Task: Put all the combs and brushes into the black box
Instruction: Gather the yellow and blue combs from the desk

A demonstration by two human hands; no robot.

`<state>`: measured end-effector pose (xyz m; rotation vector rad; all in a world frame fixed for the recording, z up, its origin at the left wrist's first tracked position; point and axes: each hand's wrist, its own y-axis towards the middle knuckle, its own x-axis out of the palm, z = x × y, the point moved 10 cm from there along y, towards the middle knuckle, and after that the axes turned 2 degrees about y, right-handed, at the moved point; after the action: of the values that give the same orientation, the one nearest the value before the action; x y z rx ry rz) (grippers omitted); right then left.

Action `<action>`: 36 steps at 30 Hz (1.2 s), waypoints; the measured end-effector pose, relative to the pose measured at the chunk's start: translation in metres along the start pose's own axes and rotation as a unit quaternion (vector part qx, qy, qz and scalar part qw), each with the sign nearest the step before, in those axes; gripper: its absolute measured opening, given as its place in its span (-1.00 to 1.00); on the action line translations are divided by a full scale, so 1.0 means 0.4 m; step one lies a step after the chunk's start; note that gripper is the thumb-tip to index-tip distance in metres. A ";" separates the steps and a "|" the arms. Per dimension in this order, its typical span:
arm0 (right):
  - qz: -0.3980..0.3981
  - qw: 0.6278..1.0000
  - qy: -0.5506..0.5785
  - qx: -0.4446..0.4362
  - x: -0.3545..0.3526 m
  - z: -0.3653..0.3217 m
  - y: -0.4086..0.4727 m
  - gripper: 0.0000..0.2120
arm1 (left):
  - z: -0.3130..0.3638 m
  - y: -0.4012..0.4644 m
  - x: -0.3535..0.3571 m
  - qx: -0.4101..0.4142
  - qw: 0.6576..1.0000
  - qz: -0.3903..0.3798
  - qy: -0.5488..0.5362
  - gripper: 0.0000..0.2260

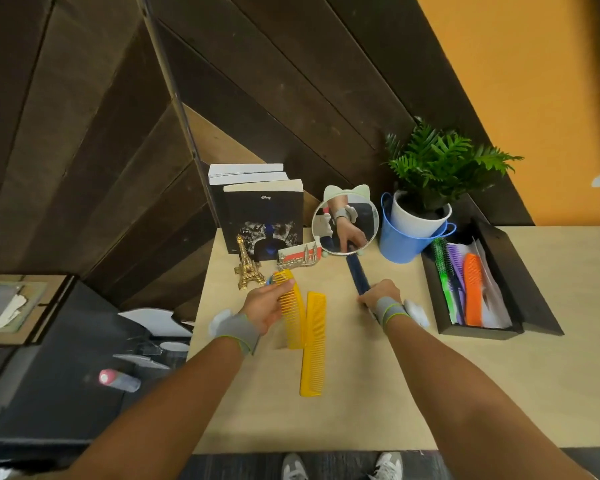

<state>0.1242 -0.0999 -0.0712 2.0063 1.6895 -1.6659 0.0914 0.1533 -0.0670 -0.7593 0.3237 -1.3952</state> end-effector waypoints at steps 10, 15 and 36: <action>-0.178 0.950 0.253 -0.030 0.026 0.039 -0.042 -0.79 | 0.003 0.011 0.048 -0.007 1.000 0.003 0.005 -0.91; -0.243 0.908 0.335 -0.064 0.037 -0.020 -0.102 -0.87 | 0.006 0.007 0.083 -0.011 1.000 0.009 -0.010 -0.86; -0.100 0.989 0.085 -0.062 0.151 -0.011 -0.139 -0.62 | 0.078 -0.033 0.053 0.071 0.997 0.005 -0.021 -0.65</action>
<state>0.0772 -0.0332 -0.0809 2.0316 2.0577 -1.4315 0.1047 0.1421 -0.0309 -0.6682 0.1933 -1.3758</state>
